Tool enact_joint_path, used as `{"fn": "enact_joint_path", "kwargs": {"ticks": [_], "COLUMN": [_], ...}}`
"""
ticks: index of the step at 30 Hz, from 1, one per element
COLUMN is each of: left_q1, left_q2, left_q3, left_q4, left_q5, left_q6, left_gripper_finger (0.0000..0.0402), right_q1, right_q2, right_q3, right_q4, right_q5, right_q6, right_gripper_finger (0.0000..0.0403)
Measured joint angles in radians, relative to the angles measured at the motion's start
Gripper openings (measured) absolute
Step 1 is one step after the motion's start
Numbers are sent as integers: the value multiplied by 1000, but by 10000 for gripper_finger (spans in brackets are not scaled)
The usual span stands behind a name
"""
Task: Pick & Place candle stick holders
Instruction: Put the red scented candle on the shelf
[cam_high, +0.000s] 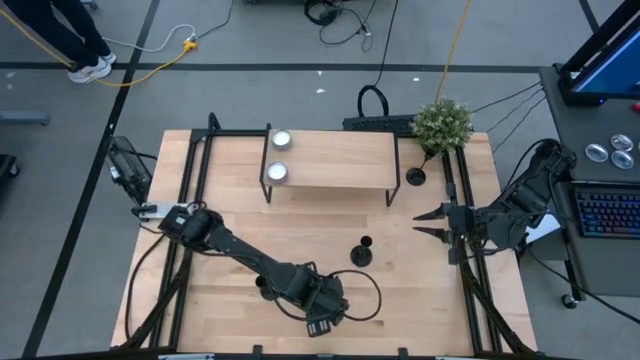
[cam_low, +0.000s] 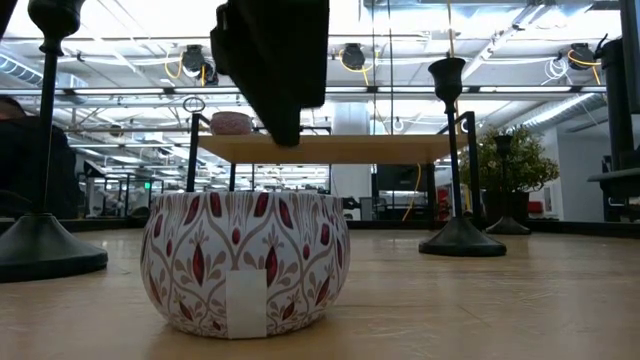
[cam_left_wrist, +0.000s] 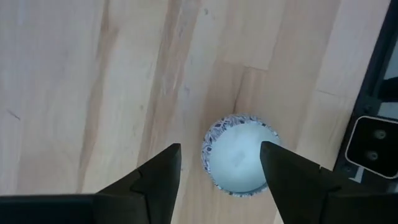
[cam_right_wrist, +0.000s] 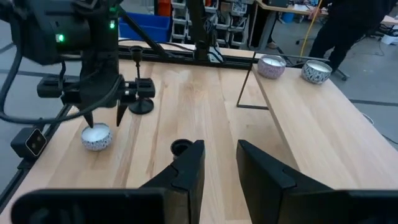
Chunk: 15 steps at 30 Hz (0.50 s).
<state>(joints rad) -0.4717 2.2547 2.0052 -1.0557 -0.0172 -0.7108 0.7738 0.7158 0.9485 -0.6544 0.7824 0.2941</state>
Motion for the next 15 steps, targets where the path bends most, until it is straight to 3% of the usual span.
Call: {"fn": "enact_joint_path", "kwargs": {"ticks": [15], "left_q1": [2], "left_q2": [31], "left_q3": [0], "left_q4": [3], "left_q5": [12], "left_q6": [19], "left_gripper_finger": [228], "right_q1": [0], "right_q2": [-29], "right_q3": [-5], "right_q4": [0], "right_q5": [-2], "right_q6": [-19], "right_gripper_finger": [89]}}
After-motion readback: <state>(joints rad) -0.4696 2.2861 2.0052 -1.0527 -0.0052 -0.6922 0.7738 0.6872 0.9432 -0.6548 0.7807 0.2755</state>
